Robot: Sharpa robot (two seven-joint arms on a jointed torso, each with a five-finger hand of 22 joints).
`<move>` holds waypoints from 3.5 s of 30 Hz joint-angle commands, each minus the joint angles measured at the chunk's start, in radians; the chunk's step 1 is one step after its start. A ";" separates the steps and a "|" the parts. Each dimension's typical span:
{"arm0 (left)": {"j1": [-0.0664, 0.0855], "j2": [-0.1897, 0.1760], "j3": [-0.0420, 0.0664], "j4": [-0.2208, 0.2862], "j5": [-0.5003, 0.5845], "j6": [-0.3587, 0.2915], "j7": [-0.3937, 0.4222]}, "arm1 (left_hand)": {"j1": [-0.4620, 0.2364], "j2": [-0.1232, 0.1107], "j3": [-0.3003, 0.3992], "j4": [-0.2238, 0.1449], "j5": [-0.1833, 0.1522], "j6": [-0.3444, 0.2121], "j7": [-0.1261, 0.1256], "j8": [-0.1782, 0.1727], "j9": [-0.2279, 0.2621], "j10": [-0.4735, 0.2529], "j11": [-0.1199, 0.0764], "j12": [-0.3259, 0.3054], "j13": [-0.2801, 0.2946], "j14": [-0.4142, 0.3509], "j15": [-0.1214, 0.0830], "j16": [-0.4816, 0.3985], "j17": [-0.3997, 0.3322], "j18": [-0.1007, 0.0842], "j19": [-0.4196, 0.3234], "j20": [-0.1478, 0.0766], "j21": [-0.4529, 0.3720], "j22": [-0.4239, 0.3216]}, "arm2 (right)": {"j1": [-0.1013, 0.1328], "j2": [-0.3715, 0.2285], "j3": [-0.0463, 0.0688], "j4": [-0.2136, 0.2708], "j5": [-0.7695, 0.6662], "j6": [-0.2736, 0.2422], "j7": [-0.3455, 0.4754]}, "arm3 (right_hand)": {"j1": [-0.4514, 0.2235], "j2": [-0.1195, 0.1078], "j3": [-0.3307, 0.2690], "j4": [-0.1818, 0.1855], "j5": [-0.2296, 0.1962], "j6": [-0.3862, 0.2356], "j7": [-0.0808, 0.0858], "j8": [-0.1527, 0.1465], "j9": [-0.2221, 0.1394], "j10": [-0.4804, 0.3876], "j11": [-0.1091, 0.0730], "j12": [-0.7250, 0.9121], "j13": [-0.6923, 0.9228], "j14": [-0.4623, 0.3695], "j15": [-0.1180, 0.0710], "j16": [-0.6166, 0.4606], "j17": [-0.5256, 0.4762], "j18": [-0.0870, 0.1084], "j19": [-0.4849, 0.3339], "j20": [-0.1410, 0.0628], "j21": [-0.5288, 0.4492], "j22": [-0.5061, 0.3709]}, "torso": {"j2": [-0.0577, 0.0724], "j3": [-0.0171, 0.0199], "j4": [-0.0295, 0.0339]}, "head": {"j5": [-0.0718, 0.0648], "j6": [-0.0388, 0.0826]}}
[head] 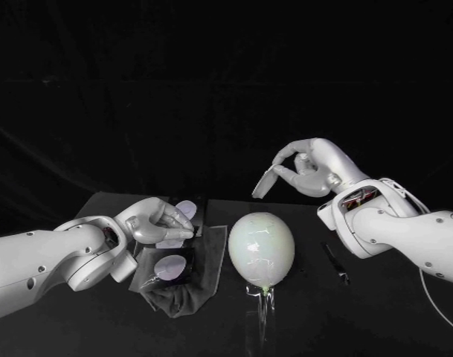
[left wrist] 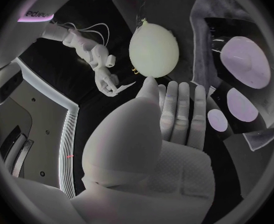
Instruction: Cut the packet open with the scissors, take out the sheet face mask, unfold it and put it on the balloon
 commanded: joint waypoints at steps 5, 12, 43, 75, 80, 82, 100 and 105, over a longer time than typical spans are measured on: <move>0.002 0.066 0.022 -0.027 0.388 -0.093 0.143 | 0.029 0.014 0.047 0.001 0.002 0.008 -0.002 -0.015 -0.012 0.013 -0.003 -0.004 -0.010 0.031 -0.003 0.001 -0.006 0.019 0.009 0.000 -0.002 -0.005 | -0.001 0.006 0.000 0.000 -0.012 0.018 0.022 | 0.002 0.009 0.005 -0.003 0.002 0.005 -0.001 0.032 0.019 0.003 0.001 -0.005 0.112 0.106 -0.008 0.003 0.263 -0.014 0.109 -0.006 0.003 0.263 | 0.000 0.0016 -0.0013 | -0.047 0.032; 0.002 0.135 0.049 -0.054 0.481 -0.098 0.162 | -0.001 0.011 0.074 0.002 0.002 -0.005 0.005 -0.036 -0.029 0.010 0.005 -0.021 -0.014 0.039 0.002 -0.013 -0.015 0.018 0.008 0.001 -0.006 -0.009 | -0.009 0.015 -0.003 0.007 -0.025 0.025 0.042 | 0.003 0.009 0.006 -0.004 0.002 0.004 0.000 0.032 0.020 0.002 0.001 -0.008 0.111 0.106 -0.008 0.003 0.263 -0.014 0.109 -0.006 0.003 0.263 | 0.000 0.0023 -0.0006 | -0.053 0.034; 0.006 0.265 0.084 -0.070 0.385 -0.033 0.237 | -0.211 -0.069 -0.009 0.000 0.002 -0.089 0.047 -0.123 -0.104 -0.170 0.075 -0.129 -0.016 -0.176 0.085 -0.175 -0.081 -0.072 -0.112 0.006 -0.141 -0.088 | -0.019 0.038 -0.004 0.033 -0.102 0.048 0.023 | 0.003 0.009 0.007 -0.005 0.002 0.002 0.000 0.033 0.020 0.002 0.001 -0.008 0.111 0.106 -0.007 0.003 0.263 -0.014 0.109 -0.006 0.003 0.263 | 0.000 0.0015 0.0008 | -0.054 0.014; 0.006 0.279 0.084 -0.073 0.388 0.075 0.162 | -0.140 -0.051 -0.051 -0.004 0.002 -0.115 0.083 -0.144 -0.122 -0.217 0.094 -0.127 -0.013 -0.094 0.091 -0.276 -0.132 -0.039 -0.039 0.006 -0.200 -0.111 | -0.009 0.072 -0.001 0.015 -0.164 0.061 -0.090 | 0.006 0.007 0.010 -0.011 0.002 0.000 0.000 0.034 0.021 0.003 0.002 -0.006 0.112 0.106 -0.007 0.003 0.263 -0.014 0.109 -0.006 0.003 0.263 | 0.000 0.0014 0.0007 | -0.056 0.019; 0.005 0.280 0.084 -0.076 0.398 0.069 0.161 | -0.093 -0.024 -0.032 -0.016 0.002 -0.103 0.078 -0.140 -0.122 -0.198 0.089 -0.125 -0.013 -0.071 0.086 -0.282 -0.134 -0.031 -0.024 0.006 -0.206 -0.112 | -0.007 0.074 0.000 0.015 -0.167 0.066 -0.095 | 0.006 0.006 0.010 -0.011 0.002 0.000 0.000 0.034 0.021 0.003 0.002 -0.006 0.113 0.106 -0.007 0.003 0.263 -0.014 0.109 -0.006 0.003 0.263 | -0.001 0.0016 0.0005 | -0.058 0.019; 0.005 0.281 0.084 -0.078 0.404 0.067 0.162 | -0.083 -0.020 -0.030 -0.018 0.002 -0.101 0.077 -0.140 -0.123 -0.194 0.088 -0.125 -0.013 -0.066 0.084 -0.284 -0.135 -0.030 -0.022 0.006 -0.209 -0.112 | -0.006 0.074 0.000 0.015 -0.168 0.068 -0.097 | 0.006 0.006 0.010 -0.011 0.002 0.000 0.000 0.034 0.021 0.003 0.002 -0.006 0.113 0.106 -0.007 0.003 0.263 -0.014 0.109 -0.006 0.003 0.263 | 0.000 0.0016 0.0006 | -0.059 0.019; 0.005 0.280 0.084 -0.085 0.451 0.046 0.153 | 0.039 0.029 0.057 -0.039 0.003 -0.074 0.062 -0.137 -0.134 -0.150 0.072 -0.120 -0.015 -0.018 0.069 -0.297 -0.139 -0.012 0.017 0.006 -0.221 -0.111 | -0.005 0.071 0.000 0.020 -0.170 0.063 -0.100 | 0.007 0.005 0.011 -0.014 0.002 0.000 0.001 0.035 0.021 0.003 0.002 -0.005 0.113 0.106 -0.007 0.003 0.263 -0.014 0.109 -0.006 0.003 0.263 | 0.000 0.0014 0.0009 | -0.065 0.016; 0.005 0.280 0.084 -0.087 0.438 0.042 0.136 | 0.048 0.007 0.082 -0.029 0.002 -0.064 0.063 -0.138 -0.140 -0.141 0.071 -0.122 -0.015 -0.006 0.068 -0.302 -0.141 -0.006 0.029 0.006 -0.225 -0.111 | -0.005 0.069 0.000 0.022 -0.171 0.056 -0.101 | 0.007 0.005 0.011 -0.014 0.002 0.000 0.001 0.035 0.021 0.003 0.002 -0.005 0.113 0.106 -0.007 0.003 0.263 -0.014 0.109 -0.006 0.003 0.263 | 0.000 0.0013 0.0005 | -0.066 0.012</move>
